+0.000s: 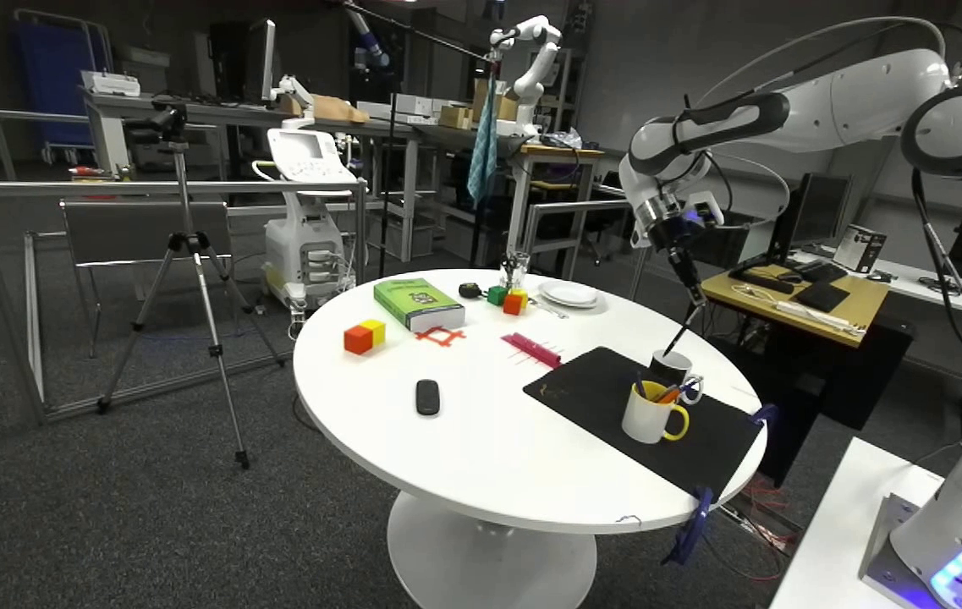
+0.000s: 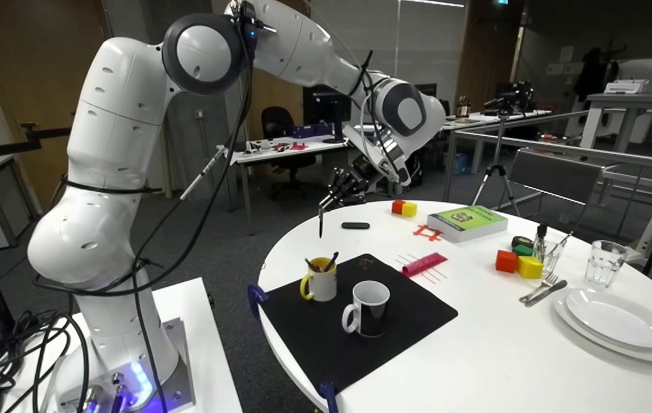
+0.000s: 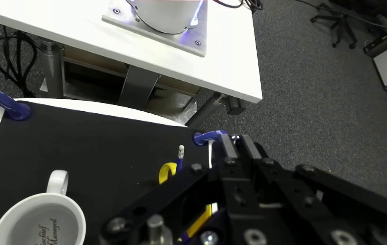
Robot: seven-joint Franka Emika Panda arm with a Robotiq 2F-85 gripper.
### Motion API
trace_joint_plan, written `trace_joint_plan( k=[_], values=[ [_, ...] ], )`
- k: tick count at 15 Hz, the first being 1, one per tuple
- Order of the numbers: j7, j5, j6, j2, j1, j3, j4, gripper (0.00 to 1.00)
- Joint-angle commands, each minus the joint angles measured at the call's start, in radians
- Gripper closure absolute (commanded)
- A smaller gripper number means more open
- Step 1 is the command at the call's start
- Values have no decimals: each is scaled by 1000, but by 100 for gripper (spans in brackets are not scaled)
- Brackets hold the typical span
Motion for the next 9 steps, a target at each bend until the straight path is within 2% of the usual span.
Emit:
trace_joint_plan(
  k=[1, 9],
  values=[
    [8, -5, 16, 7, 2, 3, -13, 98],
    [49, -34, -5, 85, 29, 8, 3, 98]
  ],
)
